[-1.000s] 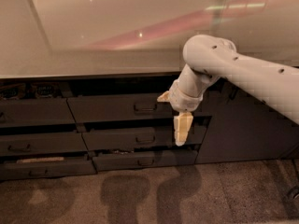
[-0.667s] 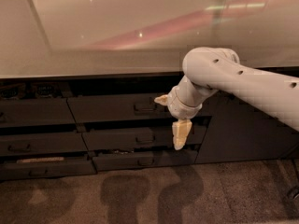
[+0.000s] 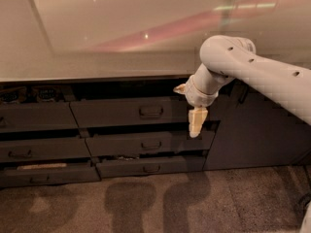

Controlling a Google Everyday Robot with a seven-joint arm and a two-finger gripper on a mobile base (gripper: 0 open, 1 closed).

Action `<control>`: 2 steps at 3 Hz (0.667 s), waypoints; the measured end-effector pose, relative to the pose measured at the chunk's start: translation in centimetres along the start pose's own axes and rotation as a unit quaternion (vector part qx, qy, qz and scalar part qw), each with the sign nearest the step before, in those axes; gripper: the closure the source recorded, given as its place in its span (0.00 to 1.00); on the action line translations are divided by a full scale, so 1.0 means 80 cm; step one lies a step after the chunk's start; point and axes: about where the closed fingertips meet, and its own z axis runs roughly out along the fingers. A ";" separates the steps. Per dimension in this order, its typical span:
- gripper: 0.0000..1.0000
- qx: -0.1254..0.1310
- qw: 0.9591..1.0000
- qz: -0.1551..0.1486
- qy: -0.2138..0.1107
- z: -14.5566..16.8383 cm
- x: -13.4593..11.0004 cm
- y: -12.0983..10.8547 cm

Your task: Open top drawer

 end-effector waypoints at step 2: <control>0.00 -0.041 0.999 0.015 0.016 0.035 0.025 -0.005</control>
Offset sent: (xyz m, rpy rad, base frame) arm 0.0409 -0.0274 -0.0737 -0.1291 0.1998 -0.0522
